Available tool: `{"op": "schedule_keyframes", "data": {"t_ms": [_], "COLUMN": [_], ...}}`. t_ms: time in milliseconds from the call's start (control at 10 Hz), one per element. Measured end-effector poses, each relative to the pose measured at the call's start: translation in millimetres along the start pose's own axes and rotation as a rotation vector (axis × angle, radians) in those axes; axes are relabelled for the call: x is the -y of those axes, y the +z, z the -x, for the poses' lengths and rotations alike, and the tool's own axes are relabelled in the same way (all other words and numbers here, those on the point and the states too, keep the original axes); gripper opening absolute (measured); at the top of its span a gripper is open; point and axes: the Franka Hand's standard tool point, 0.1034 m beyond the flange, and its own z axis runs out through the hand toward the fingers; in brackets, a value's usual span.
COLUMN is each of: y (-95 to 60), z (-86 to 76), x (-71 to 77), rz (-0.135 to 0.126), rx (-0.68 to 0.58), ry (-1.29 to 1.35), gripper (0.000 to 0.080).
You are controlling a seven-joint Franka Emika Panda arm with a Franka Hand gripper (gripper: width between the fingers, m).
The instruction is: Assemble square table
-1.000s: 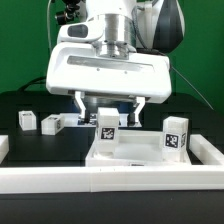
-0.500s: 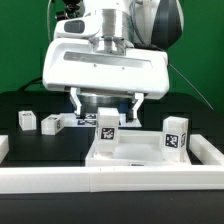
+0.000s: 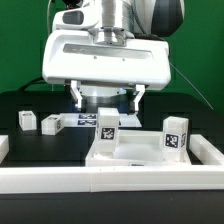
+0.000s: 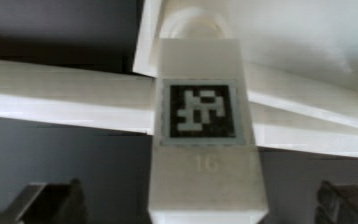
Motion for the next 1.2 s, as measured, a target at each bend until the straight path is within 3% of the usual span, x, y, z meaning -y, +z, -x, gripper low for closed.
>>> {"op": "schedule_keyframes", "data": {"t_ms": [200, 300, 600, 700, 1000, 1200], "y": [8.3, 11.2, 12.5, 11.7, 13.3, 12.7], "z": [-1.5, -5.1, -2.8, -9.1, -6.6, -4.8], "x": [10.0, 9.4, 15.7, 14.7, 10.7, -4.4], "rz": [-0.072, -0.083, -0.156, -0.159, -0.151, -0.122], "rx": [0.152, 0.185, 0.393, 0.392, 0.386, 0.395], "ry": [0.015, 0.015, 0.018, 0.020, 0.022, 0.025], "gripper": [0.0649, 0.0649, 0.0649, 0.0649, 0.0649, 0.0649]}}
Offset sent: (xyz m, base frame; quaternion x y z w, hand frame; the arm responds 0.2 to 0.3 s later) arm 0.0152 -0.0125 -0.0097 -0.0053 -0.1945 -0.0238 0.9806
